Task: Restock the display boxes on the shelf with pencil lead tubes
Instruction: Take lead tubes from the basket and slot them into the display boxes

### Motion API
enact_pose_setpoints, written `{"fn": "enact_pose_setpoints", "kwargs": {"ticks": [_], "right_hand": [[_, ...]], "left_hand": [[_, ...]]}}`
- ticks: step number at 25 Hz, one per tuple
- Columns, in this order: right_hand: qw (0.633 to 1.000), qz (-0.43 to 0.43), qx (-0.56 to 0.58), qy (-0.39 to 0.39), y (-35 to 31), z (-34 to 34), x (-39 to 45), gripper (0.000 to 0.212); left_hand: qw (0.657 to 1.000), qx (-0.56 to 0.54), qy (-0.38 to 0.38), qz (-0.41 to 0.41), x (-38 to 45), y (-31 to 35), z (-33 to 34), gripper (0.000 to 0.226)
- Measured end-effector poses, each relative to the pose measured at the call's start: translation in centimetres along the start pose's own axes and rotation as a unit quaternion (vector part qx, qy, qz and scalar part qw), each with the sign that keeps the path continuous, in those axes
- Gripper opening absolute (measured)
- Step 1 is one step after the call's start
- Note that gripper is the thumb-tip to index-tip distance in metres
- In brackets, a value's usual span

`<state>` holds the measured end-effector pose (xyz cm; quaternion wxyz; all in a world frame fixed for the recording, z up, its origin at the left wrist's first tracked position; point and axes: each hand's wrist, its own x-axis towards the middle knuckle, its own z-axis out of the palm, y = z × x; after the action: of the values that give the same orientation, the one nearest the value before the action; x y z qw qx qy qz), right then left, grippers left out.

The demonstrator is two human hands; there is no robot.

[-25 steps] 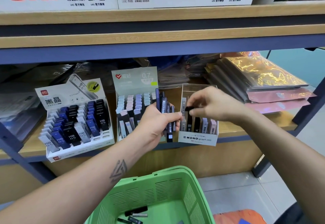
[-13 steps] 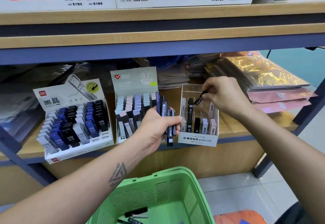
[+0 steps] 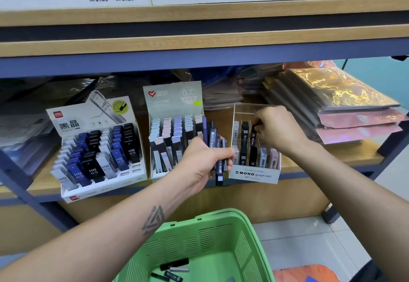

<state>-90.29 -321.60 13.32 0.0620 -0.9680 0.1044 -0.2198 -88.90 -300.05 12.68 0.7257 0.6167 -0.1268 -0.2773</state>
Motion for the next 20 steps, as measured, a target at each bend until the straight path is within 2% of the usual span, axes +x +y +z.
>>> {"fn": "enact_pose_setpoints", "kwargs": {"ticks": [4, 6, 8, 10, 12, 13, 15, 20], "right_hand": [[0.997, -0.024, -0.077, 0.004, 0.0, 0.4, 0.1, 0.014], [0.997, -0.029, -0.074, 0.017, -0.4, -0.1, -0.2, 0.014], [0.999, -0.029, 0.008, 0.031, -1.5, -1.3, -0.9, 0.015], [0.983, 0.009, 0.182, -0.013, -3.0, -2.7, -1.7, 0.013], [0.920, 0.058, 0.369, -0.115, -4.2, -3.9, -2.6, 0.009], [0.897, 0.069, 0.408, -0.156, -4.6, -4.1, -2.9, 0.008], [0.876, 0.084, 0.430, -0.203, -5.1, -4.0, -3.2, 0.009], [0.846, 0.133, 0.465, -0.224, -6.1, -3.4, -3.3, 0.014]], "left_hand": [[1.000, -0.013, -0.009, -0.011, -0.1, 0.0, 0.1, 0.016], [0.999, -0.032, -0.013, -0.022, 0.0, 0.0, 0.0, 0.014], [0.998, -0.055, -0.016, -0.035, 0.0, 0.0, 0.0, 0.013], [0.996, -0.074, -0.014, -0.047, 0.0, 0.1, -0.1, 0.005], [0.996, -0.075, -0.014, -0.052, -0.1, 0.2, -0.1, 0.003], [0.997, -0.065, -0.016, -0.048, -0.2, 0.2, -0.2, 0.003], [0.999, -0.023, -0.024, -0.033, -0.4, 0.2, -0.1, 0.011], [0.999, 0.033, -0.022, -0.011, -0.8, 0.0, -0.1, 0.031]]}}
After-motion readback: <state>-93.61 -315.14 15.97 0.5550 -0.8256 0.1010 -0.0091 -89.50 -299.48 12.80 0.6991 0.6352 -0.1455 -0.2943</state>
